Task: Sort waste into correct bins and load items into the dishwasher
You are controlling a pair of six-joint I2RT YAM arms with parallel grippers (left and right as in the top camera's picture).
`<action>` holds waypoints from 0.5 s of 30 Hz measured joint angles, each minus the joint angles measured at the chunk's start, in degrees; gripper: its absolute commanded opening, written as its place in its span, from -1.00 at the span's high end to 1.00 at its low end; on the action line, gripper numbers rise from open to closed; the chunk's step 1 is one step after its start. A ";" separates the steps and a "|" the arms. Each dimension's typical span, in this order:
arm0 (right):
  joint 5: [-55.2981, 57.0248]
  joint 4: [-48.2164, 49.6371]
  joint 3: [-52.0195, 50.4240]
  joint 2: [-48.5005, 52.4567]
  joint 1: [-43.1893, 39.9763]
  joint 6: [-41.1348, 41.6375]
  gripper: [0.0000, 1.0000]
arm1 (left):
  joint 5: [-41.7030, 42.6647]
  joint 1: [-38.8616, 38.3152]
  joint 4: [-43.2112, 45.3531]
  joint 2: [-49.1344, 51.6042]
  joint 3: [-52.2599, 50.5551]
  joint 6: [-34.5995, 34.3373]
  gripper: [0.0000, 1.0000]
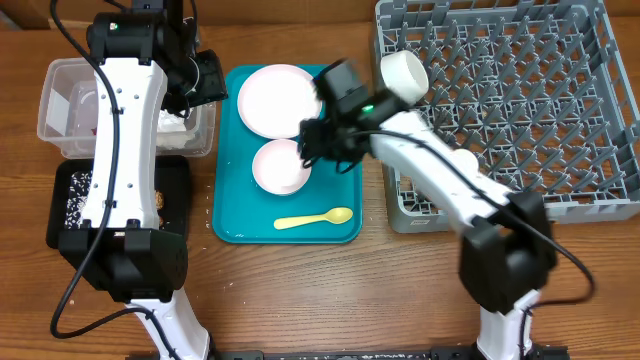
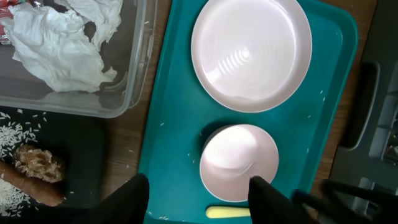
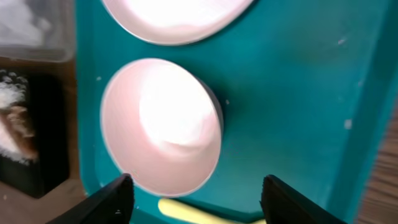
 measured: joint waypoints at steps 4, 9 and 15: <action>1.16 0.98 -0.02 4.52 0.98 2.84 -0.11 | 0.22 0.00 -0.02 0.00 0.00 0.00 -0.08; 2.29 1.79 -0.07 6.82 0.70 4.83 0.04 | 0.39 0.00 -0.09 0.00 0.00 0.00 -0.08; 3.04 1.97 -0.04 9.14 0.68 5.75 0.31 | 0.42 0.00 -0.13 0.00 0.00 0.00 -0.16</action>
